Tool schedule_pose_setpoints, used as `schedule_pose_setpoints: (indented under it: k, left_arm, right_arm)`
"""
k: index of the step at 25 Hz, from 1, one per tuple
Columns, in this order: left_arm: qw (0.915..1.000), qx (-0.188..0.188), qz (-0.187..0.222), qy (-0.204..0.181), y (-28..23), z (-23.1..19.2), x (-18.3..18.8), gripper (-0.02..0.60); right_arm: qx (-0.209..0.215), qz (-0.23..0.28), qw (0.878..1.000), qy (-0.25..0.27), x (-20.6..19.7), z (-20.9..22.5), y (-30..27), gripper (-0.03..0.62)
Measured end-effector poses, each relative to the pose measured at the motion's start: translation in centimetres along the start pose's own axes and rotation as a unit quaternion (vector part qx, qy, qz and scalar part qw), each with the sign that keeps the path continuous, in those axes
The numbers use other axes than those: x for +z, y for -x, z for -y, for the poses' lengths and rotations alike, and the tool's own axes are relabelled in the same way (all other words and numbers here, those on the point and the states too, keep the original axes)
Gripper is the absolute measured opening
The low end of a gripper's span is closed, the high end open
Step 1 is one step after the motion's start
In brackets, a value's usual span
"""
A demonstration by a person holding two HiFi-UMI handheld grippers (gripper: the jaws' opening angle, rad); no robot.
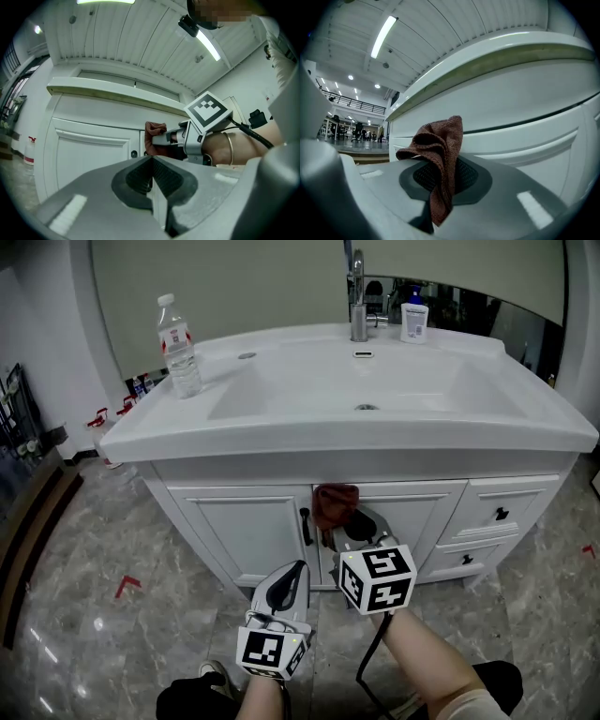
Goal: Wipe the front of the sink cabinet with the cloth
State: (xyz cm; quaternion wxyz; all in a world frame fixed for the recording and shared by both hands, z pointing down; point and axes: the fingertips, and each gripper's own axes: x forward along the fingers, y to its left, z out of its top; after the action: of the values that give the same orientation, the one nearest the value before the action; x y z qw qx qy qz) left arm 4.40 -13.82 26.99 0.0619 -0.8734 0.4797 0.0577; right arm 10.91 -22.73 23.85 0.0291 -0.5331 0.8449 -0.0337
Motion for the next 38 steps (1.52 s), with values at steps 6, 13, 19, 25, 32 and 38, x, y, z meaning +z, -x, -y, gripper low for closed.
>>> schedule_pose_setpoints:
  k: [6, 13, 19, 25, 32, 38]
  left_arm:
    - [0.9998, -0.019, -0.001, -0.011, -0.3, 3.0, 0.5, 0.0]
    - [0.9993, -0.034, 0.006, -0.017, -1.2, 5.9, 1.7, 0.002]
    - [0.9971, -0.063, 0.01, -0.04, -2.8, 8.9, 1.3, 0.002]
    - [0.9978, -0.064, 0.011, -0.016, -3.4, 10.2, 0.3, 0.002]
    - [0.999, -0.04, -0.01, 0.015, -1.9, 8.3, -2.7, 0.002]
    - [0.9996, -0.004, -0.024, 0.013, 0.4, 3.4, -4.6, 0.002]
  right_arm:
    - [-0.026, -0.005, 1.0, 0.014, 0.5, 4.4, 2.5, 0.081]
    - [-0.078, -0.003, 0.997, 0.003, 1.1, 10.9, 6.7, 0.081]
    - [-0.126, -0.002, 0.992, -0.013, 1.6, 16.2, 9.8, 0.081]
    - [-0.16, -0.009, 0.987, -0.028, 1.4, 19.5, 12.1, 0.081]
    - [-0.114, -0.015, 0.993, -0.034, -1.2, 15.1, 10.2, 0.08]
    - [-0.043, -0.051, 0.997, -0.045, -5.6, 7.4, 4.2, 0.08]
